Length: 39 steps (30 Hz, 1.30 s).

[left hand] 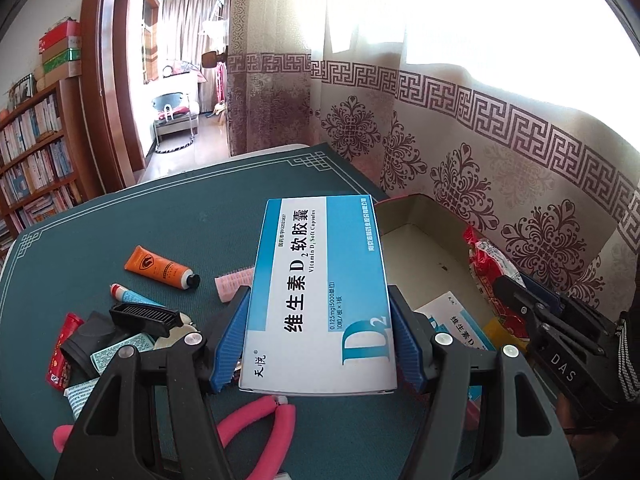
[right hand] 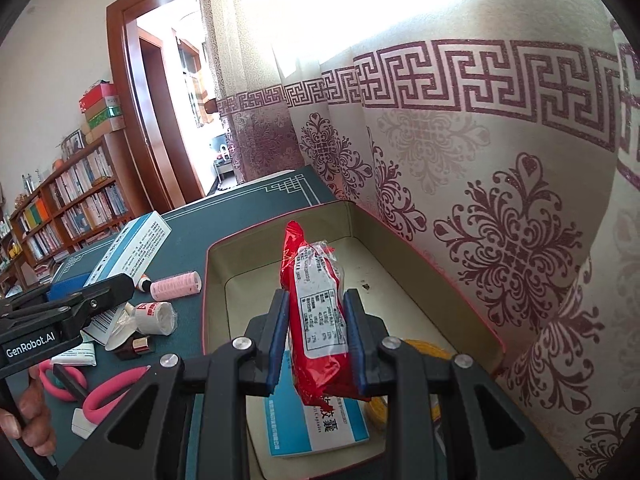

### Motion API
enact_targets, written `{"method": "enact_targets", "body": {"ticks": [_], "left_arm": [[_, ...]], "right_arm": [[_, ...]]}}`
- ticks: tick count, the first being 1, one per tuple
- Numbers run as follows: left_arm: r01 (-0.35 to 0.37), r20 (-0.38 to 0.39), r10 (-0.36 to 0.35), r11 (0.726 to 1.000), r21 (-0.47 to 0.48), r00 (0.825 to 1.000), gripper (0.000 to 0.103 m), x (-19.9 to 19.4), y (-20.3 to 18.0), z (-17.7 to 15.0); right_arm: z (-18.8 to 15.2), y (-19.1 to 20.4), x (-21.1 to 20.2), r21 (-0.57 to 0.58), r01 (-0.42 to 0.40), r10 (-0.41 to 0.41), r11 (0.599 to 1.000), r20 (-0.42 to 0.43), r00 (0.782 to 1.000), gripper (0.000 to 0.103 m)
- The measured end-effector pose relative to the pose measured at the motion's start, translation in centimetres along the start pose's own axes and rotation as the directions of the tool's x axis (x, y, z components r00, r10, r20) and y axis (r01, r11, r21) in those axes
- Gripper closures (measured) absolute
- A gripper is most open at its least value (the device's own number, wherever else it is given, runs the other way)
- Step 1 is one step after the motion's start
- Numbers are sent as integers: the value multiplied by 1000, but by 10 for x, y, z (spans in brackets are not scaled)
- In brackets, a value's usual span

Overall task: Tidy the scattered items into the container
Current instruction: 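Lower packet into red tin with right while left drops vitamin box into tin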

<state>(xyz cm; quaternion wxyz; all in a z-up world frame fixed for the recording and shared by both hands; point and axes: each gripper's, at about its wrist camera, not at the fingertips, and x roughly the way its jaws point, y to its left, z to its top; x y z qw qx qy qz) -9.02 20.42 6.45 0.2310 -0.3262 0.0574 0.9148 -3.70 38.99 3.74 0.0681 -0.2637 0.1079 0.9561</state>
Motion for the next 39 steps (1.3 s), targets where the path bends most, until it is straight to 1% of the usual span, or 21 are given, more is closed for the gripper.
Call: {"method": "enact_targets", "body": {"ticks": [4,9,15,22,25,26,27,28,29,30,31,39], "left_arm": [[-9,10,9,999,36,1000,35,10,-20,8],[-8,5,8,999,47,1000,35,26,-35,14],[-2,-15,3,998,61,1000,35,44,-47,15],[18,-22,-16,997,71,1000,35,59,-57,17],[32,-30,-30,997,76,999,35,67,-60,19],[39,-36,-36,996,76,999,35,69,-61,19],[44,-43,-41,996,73,998,34,70,-61,19],[49,-49,-45,996,70,998,33,71,-61,18],[49,-52,-46,997,67,998,28,72,-60,18],[44,-53,-40,997,64,998,24,71,-59,17],[36,-52,-32,997,61,998,23,71,-57,16],[15,-56,-16,1000,-8,998,23,59,-36,13]], "right_arm": [[-3,-7,5,4,23,-23,1000,2,1000,72],[-7,-15,8,20,26,-26,999,-5,1000,72],[-11,-21,10,32,29,-29,999,-8,1000,72],[-13,-19,10,19,39,-39,999,2,999,72],[-14,-20,10,22,51,-51,998,6,999,69],[-14,-21,10,28,56,-56,998,7,998,60],[-14,-22,10,33,59,-59,998,8,998,53],[-15,-24,8,39,61,-62,997,14,998,41],[-15,-25,6,45,63,-64,997,23,998,35],[-15,-25,5,48,64,-65,997,32,997,34],[-15,-25,3,48,64,-65,997,38,997,34],[-18,-27,5,64,61,-63,996,30,998,34]]}}
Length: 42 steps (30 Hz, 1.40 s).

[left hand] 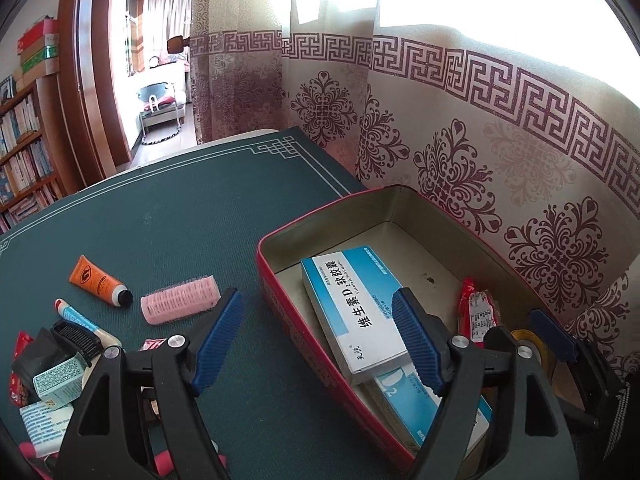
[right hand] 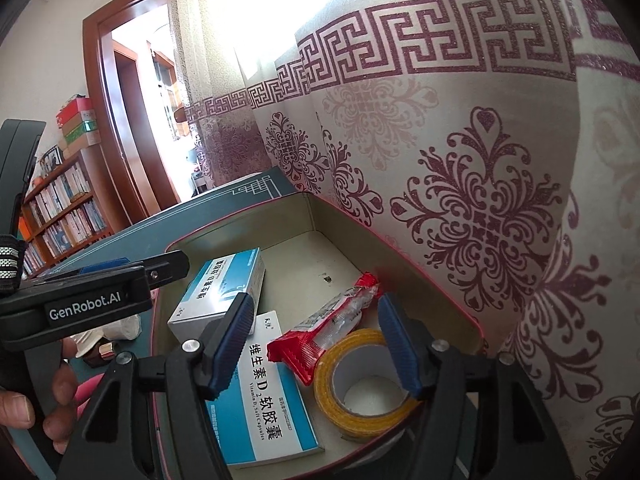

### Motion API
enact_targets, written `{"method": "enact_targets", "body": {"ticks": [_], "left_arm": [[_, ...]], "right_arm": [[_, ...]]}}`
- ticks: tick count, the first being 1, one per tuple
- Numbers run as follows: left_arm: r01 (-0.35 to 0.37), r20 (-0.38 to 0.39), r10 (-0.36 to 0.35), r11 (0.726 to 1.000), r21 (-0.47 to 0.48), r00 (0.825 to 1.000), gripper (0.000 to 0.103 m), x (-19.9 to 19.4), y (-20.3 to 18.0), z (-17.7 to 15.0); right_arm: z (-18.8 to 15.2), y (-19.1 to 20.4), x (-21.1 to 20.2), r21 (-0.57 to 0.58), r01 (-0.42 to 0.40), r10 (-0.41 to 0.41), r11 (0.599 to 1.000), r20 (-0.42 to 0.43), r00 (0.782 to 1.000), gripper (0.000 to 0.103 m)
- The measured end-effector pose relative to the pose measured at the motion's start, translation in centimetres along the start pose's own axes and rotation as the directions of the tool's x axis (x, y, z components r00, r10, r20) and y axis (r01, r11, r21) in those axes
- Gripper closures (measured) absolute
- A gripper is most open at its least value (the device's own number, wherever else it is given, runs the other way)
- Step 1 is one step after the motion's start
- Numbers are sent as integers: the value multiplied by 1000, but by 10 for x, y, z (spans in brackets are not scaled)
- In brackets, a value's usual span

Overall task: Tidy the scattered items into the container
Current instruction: 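Lower packet into red tin with right while left drops vitamin box into tin, then move both open grippers back over the remaining pile of items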

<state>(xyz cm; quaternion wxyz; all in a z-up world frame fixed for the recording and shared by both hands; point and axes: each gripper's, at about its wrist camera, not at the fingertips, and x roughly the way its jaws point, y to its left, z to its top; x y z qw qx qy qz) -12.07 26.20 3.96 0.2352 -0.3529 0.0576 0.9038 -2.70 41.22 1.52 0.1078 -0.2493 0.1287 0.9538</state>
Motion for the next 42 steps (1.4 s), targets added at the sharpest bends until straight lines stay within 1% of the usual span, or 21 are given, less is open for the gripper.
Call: {"method": "enact_targets", "body": {"ticks": [4,8,13,16,20,24,28,31,34,39,42], "left_arm": [[-12,7,12,999,-34,1000,23,-12,12,-4],[-38,23,40,997,-70,999,23,-29,28,-10],[-70,48,77,990,-124,996,23,-53,58,-15],[-104,58,114,983,-154,992,23,-67,80,-21],[-151,49,163,968,-198,985,23,-83,113,-33],[-193,35,208,949,-249,978,23,-98,148,-52],[-238,10,252,926,-294,968,23,-112,183,-73],[-264,-9,276,908,-326,961,23,-120,206,-89],[-283,-34,290,894,-348,956,23,-124,225,-104],[-309,-78,301,879,-363,950,23,-128,247,-126],[-309,-92,297,878,-365,951,23,-132,253,-137]], "right_arm": [[-2,1,0,0,3,-3,1000,4,1000,32],[-3,5,1,-15,5,-4,1000,9,1000,31],[-4,13,-1,-39,5,-4,999,18,1000,29],[-4,20,-2,-54,-1,1,999,15,1000,29],[-3,37,-10,-77,-33,34,997,13,999,29],[-6,63,-24,-115,-107,108,988,4,994,27],[-16,97,-34,-174,-210,206,962,-42,978,25],[-27,122,-35,-201,-291,274,935,-109,955,24],[-40,142,-35,-204,-351,319,914,-174,932,24],[-58,164,-31,-204,-387,338,899,-239,910,24],[-63,172,-30,-200,-388,333,900,-261,906,24]]}}
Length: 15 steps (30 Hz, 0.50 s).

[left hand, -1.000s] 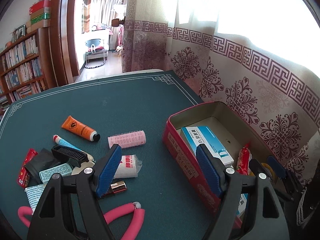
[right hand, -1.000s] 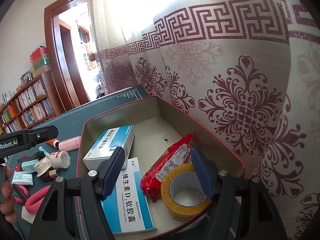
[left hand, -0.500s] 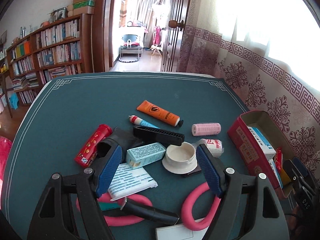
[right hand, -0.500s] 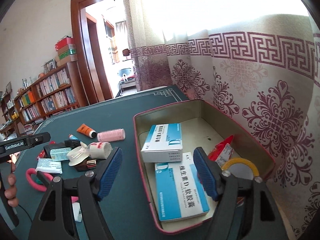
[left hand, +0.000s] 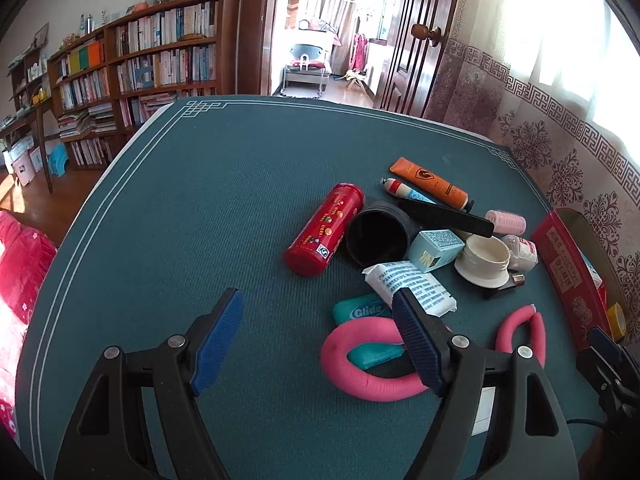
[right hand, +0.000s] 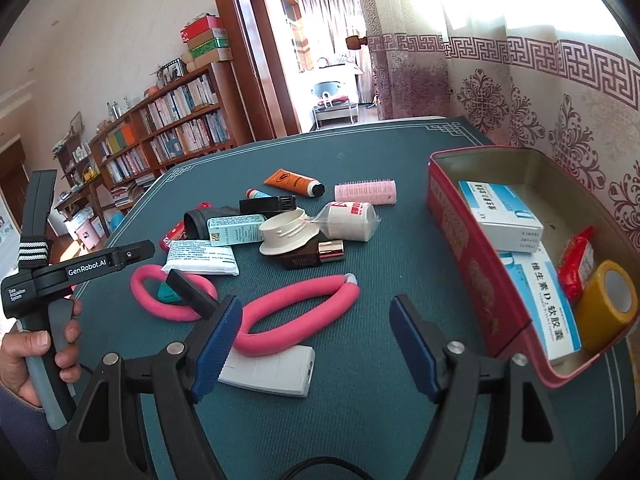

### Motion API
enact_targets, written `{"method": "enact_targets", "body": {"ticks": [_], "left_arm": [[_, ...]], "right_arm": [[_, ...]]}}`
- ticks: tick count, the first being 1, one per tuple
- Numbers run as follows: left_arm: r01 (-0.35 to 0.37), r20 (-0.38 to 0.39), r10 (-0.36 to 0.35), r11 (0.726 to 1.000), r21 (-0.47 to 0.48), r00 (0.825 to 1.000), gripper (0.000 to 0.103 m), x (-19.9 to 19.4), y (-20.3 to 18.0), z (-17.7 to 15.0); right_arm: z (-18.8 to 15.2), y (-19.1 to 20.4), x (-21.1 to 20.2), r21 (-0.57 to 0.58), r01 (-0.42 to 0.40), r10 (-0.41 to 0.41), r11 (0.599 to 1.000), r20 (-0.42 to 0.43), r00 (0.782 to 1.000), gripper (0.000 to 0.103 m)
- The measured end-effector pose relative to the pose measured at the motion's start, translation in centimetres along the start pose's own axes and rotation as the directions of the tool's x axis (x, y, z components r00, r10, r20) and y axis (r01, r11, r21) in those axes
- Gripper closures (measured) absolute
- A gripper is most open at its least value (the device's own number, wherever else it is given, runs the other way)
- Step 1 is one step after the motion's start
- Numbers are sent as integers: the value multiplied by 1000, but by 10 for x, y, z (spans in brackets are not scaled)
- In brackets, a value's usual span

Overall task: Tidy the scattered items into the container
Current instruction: 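Move both open grippers back over the remaining pile of items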

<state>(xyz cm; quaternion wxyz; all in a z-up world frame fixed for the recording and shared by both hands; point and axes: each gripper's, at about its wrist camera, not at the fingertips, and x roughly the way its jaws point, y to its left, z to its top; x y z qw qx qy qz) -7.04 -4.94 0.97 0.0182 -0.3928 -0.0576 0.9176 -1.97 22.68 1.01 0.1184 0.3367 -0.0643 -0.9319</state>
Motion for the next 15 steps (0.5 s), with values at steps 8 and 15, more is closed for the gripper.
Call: {"method": "enact_targets", "body": {"ticks": [8,15], "left_arm": [[8,-45,-7,1000,16,999,23,2,15,-19],[23,-49,-22,999,28,999,23,1,17,-23]], "right_arm": [[2,24,4,-51,-22,20,998,-21,1000,24],[7,67,25,-194,-119,109,974,-65,992,24]]}}
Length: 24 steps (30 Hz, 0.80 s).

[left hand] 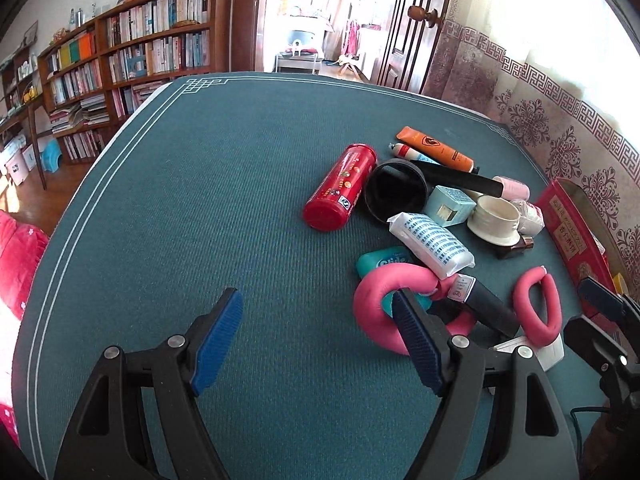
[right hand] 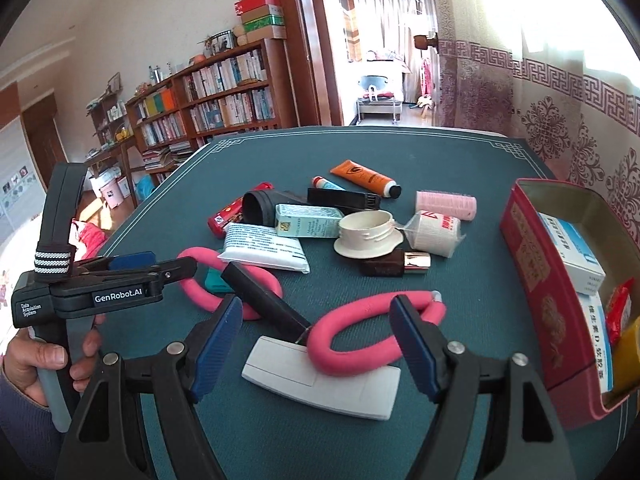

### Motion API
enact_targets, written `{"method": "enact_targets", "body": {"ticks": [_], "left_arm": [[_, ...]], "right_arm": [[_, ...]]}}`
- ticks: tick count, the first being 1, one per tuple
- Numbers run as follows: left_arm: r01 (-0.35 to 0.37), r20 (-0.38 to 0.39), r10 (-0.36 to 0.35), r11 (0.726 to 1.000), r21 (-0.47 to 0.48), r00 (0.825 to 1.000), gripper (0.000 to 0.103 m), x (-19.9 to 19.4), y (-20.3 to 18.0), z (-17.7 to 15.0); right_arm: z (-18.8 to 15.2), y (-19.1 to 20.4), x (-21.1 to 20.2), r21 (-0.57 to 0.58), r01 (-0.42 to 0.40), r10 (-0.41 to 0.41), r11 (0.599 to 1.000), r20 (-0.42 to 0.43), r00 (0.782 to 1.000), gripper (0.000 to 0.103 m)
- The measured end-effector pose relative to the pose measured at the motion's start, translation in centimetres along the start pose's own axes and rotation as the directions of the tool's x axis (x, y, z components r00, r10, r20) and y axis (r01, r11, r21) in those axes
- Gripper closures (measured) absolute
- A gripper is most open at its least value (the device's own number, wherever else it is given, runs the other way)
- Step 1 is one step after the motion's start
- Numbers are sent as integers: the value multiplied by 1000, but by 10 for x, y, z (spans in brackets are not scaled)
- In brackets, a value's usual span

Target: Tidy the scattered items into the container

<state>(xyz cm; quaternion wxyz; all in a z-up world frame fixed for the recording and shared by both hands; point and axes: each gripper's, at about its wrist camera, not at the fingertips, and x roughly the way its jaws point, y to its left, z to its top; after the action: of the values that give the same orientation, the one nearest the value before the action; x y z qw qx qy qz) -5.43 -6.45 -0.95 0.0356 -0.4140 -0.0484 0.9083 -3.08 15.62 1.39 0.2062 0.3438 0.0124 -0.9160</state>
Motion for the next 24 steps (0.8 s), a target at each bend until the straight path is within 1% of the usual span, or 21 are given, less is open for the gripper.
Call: {"method": "enact_targets", "body": {"ticks": [3,5,6,8,11,13,19,24], "left_arm": [[3,-7,-3,1000,-3,1000,23,2,3,-1],[8,-13,-8,1000,-12,1000,23,4,4,-2],[11,-15,-11,1000,-15,1000,23,4,5,-2],[14,-18,-14,1000,-18,1000,23,5,6,-3],[12,-21,-13,1000,-16,1000,23,6,8,-4],[14,-25,-15,1000,-19,1000,23,8,8,-4],[18,-45,-19,1000,-24,999,23,13,8,-6],[24,-49,-25,1000,-11,999,23,12,4,-7]], "right_arm": [[1,18,16,-83,-33,31,996,-33,999,26],[1,28,28,-135,-45,37,990,-59,998,36],[1,31,34,-152,-43,32,987,-72,997,38],[3,33,46,-172,-40,23,984,-99,995,47],[3,32,58,-179,-56,32,982,-135,990,52],[1,33,63,-187,-87,58,978,-158,986,54],[-8,45,59,-255,-155,108,954,-189,976,54],[-20,53,52,-269,-222,162,937,-228,960,54]]}}
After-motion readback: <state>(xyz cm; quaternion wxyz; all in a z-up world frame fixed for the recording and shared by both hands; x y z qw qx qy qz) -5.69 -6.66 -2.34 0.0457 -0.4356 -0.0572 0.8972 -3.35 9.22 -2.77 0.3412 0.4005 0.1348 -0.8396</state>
